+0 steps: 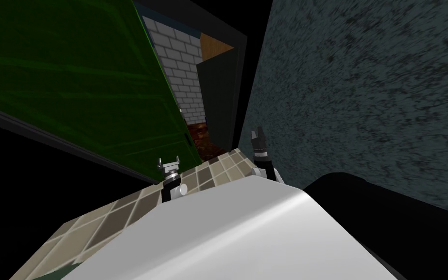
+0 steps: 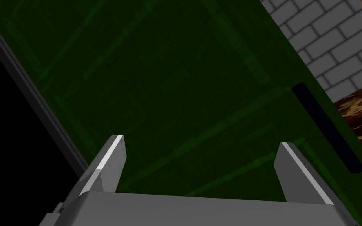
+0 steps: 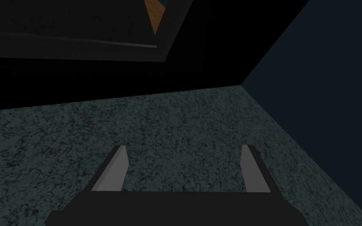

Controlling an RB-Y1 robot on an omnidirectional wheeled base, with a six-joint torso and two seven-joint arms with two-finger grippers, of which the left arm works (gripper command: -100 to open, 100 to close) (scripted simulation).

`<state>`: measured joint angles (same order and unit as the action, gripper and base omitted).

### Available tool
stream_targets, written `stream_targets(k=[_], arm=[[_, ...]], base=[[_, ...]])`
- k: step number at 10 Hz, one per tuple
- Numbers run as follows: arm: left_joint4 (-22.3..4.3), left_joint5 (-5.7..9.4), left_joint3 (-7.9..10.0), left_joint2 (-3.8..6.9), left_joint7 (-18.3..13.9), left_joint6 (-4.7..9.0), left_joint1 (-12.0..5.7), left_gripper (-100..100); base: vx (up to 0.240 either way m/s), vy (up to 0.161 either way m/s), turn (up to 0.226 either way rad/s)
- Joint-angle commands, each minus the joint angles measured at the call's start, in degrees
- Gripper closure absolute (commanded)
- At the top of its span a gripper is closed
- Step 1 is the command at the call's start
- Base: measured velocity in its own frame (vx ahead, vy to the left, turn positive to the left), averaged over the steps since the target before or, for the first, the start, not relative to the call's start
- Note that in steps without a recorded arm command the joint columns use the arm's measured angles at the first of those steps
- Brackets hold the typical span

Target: Push the door open

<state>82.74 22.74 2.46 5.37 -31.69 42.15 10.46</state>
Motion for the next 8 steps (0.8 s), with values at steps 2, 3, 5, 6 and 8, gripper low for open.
stream_targets(k=[2,3,5,6,8], arm=[[-3.76,1.62,-0.15,-0.08,-2.78,1.01,-1.31,-100],[-5.10,2.24,-0.19,-0.10,-3.80,1.31,-1.79,-100],[-7.72,3.45,-0.27,-0.24,-5.78,1.91,-2.73,-100],[-9.03,4.06,-0.30,-0.30,-6.77,2.21,-3.20,-100],[-11.66,5.28,-0.38,-0.44,-8.76,2.80,-4.14,-100]], base=[[0.084,0.048,-0.093],[0.083,0.048,-0.114],[0.091,0.061,-0.107],[0.077,0.050,-0.077],[0.092,0.050,-0.100]])
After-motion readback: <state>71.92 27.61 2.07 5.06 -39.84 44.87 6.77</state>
